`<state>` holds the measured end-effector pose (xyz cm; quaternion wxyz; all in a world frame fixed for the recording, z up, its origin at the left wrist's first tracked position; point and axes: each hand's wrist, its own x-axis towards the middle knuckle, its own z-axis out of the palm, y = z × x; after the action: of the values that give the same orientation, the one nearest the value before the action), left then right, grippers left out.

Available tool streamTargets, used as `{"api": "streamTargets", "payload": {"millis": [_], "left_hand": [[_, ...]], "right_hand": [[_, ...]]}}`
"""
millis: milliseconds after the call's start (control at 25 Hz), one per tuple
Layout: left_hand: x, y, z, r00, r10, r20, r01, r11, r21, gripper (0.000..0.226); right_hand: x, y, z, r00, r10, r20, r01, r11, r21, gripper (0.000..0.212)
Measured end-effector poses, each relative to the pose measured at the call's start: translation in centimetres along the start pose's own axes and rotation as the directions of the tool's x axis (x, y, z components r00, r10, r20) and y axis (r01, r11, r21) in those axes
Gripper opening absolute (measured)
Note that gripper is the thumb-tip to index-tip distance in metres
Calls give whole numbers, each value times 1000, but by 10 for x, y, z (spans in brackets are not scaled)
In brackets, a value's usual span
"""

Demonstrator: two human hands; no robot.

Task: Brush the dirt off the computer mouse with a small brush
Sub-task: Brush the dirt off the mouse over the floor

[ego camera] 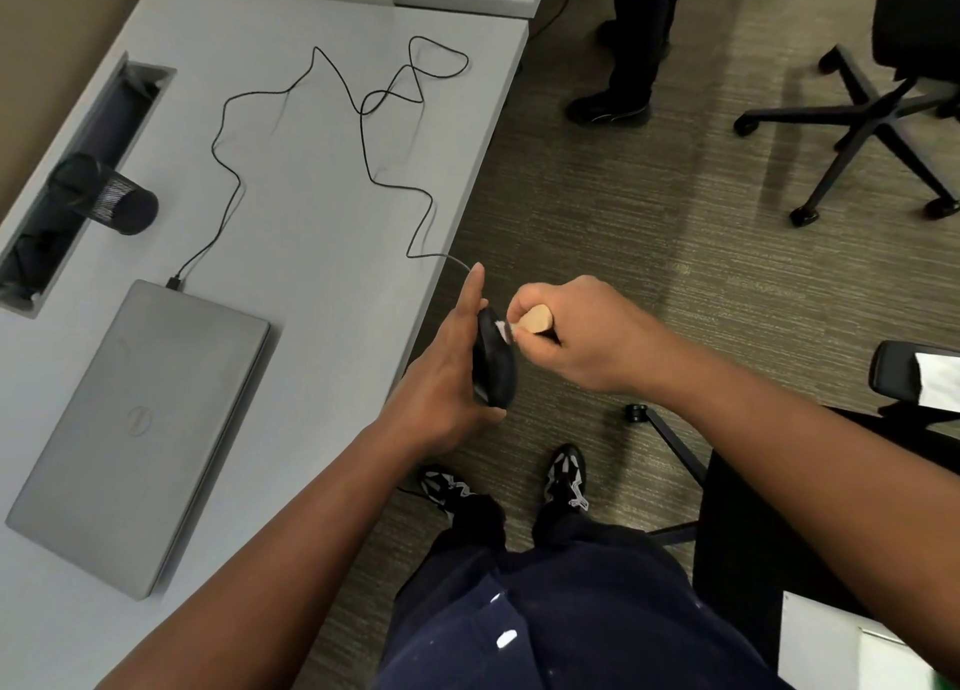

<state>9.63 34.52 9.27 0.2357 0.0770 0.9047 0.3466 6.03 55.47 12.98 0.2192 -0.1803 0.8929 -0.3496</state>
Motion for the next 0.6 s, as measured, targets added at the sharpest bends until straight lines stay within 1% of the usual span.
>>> {"api": "streamTargets", "payload": {"millis": [80, 120, 240, 280, 360, 520, 560, 600], "left_hand": [[0, -1, 0, 1000, -2, -4, 2, 1000, 13, 155], [0, -1, 0, 1000, -1, -8, 1, 1000, 22, 155], [1, -1, -1, 1000, 2, -12, -2, 1000, 17, 156], [1, 0, -1, 1000, 5, -11, -5, 1000, 15, 156], [1, 0, -1, 1000, 7, -15, -7, 1000, 21, 156], [-1, -4, 0, 1000, 11, -24, -10, 999, 46, 154], [-2, -4, 0, 1000, 11, -24, -10, 999, 53, 155], [-2, -5, 0, 1000, 10, -22, -8, 998, 58, 155]], "right_hand": [[-2, -1, -6, 998, 1, 62, -1, 1000, 3, 7], [-2, 0, -7, 999, -7, 50, 6, 1000, 18, 7], [1, 0, -7, 994, -21, -104, 28, 997, 70, 10], [3, 1, -4, 993, -18, -119, 26, 998, 65, 12], [5, 0, 1, 998, -1, -65, 4, 999, 38, 13], [0, 0, -2, 993, 2, 115, -4, 1000, 15, 9], [-1, 1, -5, 992, -2, 130, -2, 1000, 23, 8], [-2, 1, -7, 994, 4, 110, -8, 999, 42, 8]]}}
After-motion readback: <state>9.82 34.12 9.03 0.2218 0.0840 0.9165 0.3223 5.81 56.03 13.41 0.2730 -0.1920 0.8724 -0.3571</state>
